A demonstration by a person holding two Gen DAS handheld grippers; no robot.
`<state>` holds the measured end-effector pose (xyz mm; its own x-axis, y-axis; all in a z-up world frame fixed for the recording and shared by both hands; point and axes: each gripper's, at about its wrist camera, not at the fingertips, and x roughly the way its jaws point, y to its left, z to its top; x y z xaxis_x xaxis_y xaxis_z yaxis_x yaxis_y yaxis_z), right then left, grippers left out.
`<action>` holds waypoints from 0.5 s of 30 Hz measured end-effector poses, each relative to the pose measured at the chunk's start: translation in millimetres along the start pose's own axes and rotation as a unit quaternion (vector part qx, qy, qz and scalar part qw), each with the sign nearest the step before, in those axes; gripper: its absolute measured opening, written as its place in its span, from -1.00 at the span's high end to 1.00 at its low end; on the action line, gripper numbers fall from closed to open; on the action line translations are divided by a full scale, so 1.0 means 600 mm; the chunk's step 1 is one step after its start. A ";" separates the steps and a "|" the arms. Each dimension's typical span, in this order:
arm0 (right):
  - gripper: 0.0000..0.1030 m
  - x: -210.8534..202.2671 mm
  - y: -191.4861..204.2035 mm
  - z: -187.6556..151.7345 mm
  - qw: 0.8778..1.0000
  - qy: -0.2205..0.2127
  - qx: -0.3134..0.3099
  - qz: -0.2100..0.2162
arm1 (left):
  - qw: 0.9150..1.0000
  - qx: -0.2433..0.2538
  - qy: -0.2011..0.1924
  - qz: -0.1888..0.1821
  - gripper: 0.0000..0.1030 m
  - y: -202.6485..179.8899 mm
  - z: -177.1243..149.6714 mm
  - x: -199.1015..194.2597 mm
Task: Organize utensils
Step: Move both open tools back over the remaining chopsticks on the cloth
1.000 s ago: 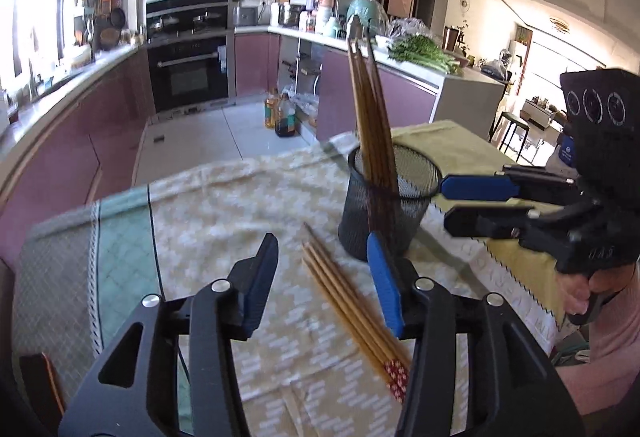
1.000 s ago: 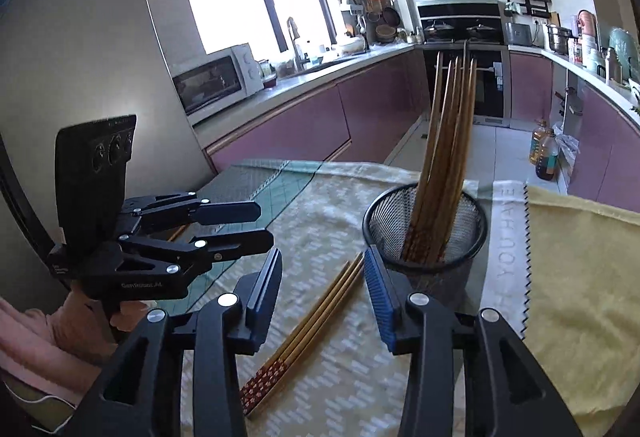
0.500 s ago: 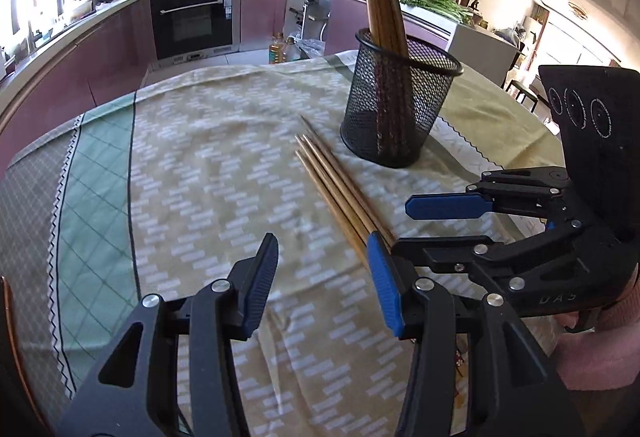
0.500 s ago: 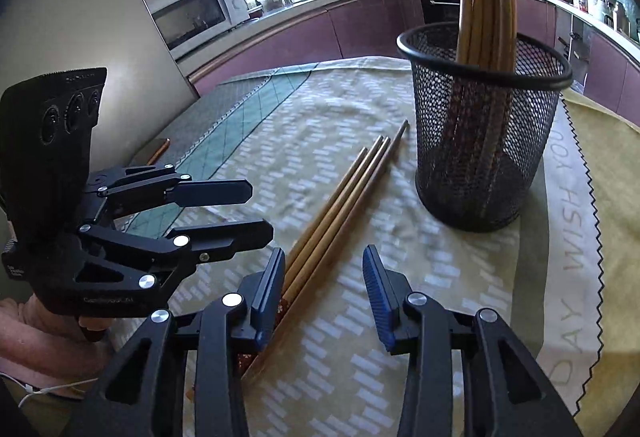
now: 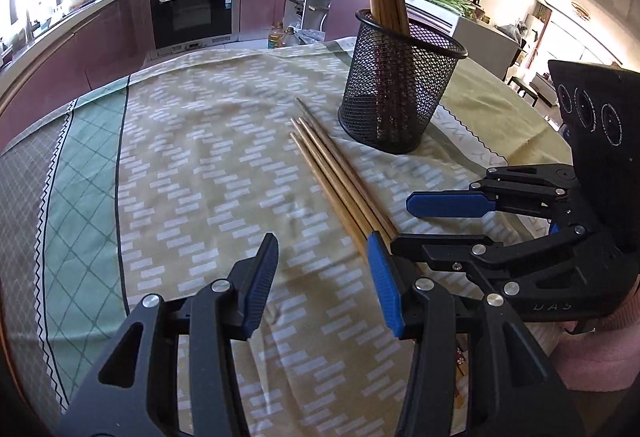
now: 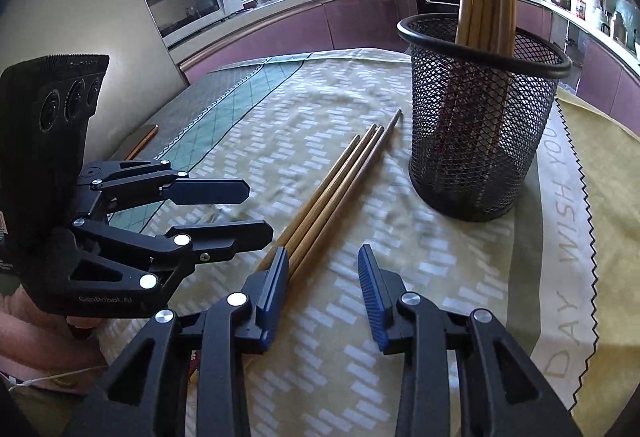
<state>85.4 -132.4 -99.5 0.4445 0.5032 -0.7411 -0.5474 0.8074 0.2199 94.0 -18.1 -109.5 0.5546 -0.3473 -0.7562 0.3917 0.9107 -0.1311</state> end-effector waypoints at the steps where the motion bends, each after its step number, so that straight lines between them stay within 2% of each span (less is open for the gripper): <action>1: 0.34 0.001 0.001 0.000 1.000 0.001 -0.002 -0.003 | 1.000 0.000 0.000 0.000 0.11 -0.001 0.000 0.001; 15: 0.38 -0.002 -0.008 -0.002 1.000 0.007 0.000 -0.010 | 1.000 0.010 0.008 -0.001 0.11 -0.008 0.005 0.017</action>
<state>86.8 -137.3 -100.4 0.4465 0.4822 -0.7537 -0.5381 0.8177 0.2044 99.7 -26.6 -114.6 0.5421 -0.3447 -0.7664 0.4067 0.9057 -0.1197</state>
